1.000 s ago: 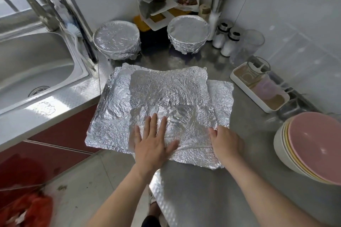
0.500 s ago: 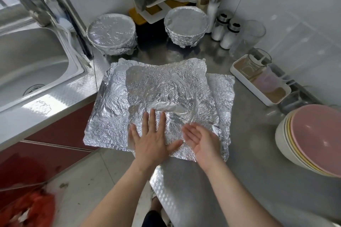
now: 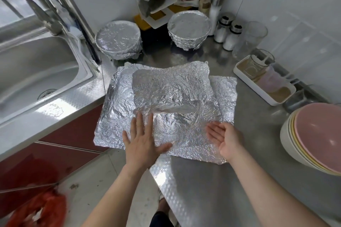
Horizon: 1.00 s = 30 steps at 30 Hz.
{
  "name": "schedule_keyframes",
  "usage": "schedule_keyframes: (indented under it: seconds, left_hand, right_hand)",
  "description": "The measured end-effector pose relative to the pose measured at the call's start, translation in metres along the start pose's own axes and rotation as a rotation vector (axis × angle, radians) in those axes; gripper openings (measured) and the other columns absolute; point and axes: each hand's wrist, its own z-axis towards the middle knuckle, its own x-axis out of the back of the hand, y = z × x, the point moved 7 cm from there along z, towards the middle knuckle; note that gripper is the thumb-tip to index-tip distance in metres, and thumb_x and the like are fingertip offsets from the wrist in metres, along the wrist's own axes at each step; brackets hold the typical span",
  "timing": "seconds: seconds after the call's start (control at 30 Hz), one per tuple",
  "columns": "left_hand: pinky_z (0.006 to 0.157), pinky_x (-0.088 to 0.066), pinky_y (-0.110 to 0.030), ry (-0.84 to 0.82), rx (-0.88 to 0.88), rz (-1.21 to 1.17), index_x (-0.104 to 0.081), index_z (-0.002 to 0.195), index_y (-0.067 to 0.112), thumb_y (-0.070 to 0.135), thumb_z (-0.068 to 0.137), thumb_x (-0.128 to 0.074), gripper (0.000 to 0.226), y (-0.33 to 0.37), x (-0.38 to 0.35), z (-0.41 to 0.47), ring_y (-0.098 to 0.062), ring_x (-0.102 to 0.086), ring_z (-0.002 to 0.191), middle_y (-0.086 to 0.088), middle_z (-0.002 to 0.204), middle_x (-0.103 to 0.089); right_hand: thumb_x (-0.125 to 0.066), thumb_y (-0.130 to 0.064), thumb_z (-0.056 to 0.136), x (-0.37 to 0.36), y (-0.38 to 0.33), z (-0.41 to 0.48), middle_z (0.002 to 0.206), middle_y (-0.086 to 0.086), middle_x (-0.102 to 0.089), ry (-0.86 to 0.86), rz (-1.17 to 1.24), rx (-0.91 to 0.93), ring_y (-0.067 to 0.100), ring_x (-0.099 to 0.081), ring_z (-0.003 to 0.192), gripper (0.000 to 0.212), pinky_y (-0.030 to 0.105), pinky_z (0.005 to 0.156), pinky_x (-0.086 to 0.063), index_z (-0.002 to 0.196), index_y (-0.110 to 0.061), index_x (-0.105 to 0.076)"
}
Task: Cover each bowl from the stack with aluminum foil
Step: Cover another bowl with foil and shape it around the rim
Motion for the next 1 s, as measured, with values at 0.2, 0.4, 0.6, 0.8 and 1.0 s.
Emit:
schedule_keyframes:
  seconds: [0.2,0.4,0.6,0.8,1.0]
  left_hand:
    - [0.116,0.0,-0.059,0.011,0.128,-0.056,0.024,0.149,0.039,0.085,0.066,-0.055,0.124,-0.016,0.01,-0.008,-0.026,0.02,0.148,0.0,0.159,0.029]
    - [0.115,-0.013,-0.056,0.048,0.246,-0.182,0.011,0.151,0.045,0.068,0.067,-0.072,0.121,-0.028,0.018,-0.014,-0.027,0.0,0.15,0.001,0.164,0.011]
    - [0.094,-0.04,-0.042,0.101,0.247,-0.414,-0.013,0.153,0.039,0.032,0.069,-0.088,0.113,-0.029,0.028,-0.02,-0.026,-0.052,0.113,-0.013,0.147,-0.032]
    - [0.084,-0.047,-0.035,0.044,0.337,-0.715,-0.023,0.153,0.03,0.014,0.077,-0.083,0.098,-0.042,0.029,-0.019,-0.029,-0.062,0.1,-0.016,0.122,-0.058]
    - [0.057,-0.057,-0.024,-0.027,0.475,-1.249,-0.054,0.128,0.01,-0.015,0.077,-0.071,0.059,-0.06,0.007,-0.029,-0.022,-0.065,0.058,-0.013,0.07,-0.048]
  right_hand:
    - [-0.04,-0.01,0.098,0.0,0.0,-0.001,0.068,0.008,-0.072,0.006,-0.013,-0.002,0.019,-0.07,0.063,0.023,0.028,0.057,-0.058,0.089,-0.003,-0.059]
    - [-0.041,-0.009,0.097,0.001,-0.001,-0.001,0.068,0.008,-0.072,0.017,-0.019,0.006,0.021,-0.069,0.072,0.022,0.029,0.058,-0.058,0.087,-0.003,-0.06]
    - [-0.042,-0.009,0.095,0.002,0.0,0.003,0.071,0.01,-0.072,0.033,-0.004,0.012,0.021,-0.07,0.07,0.021,0.03,0.059,-0.059,0.087,-0.003,-0.06]
    - [-0.041,-0.007,0.096,0.0,0.001,0.0,0.081,0.012,-0.069,0.1,-0.022,0.063,0.014,-0.069,0.055,0.023,0.024,0.051,-0.057,0.084,-0.004,-0.06]
    - [-0.043,-0.006,0.094,-0.002,-0.01,0.005,0.066,0.008,-0.071,0.15,-0.11,0.134,0.015,-0.068,0.054,0.023,0.026,0.054,-0.056,0.082,-0.003,-0.062]
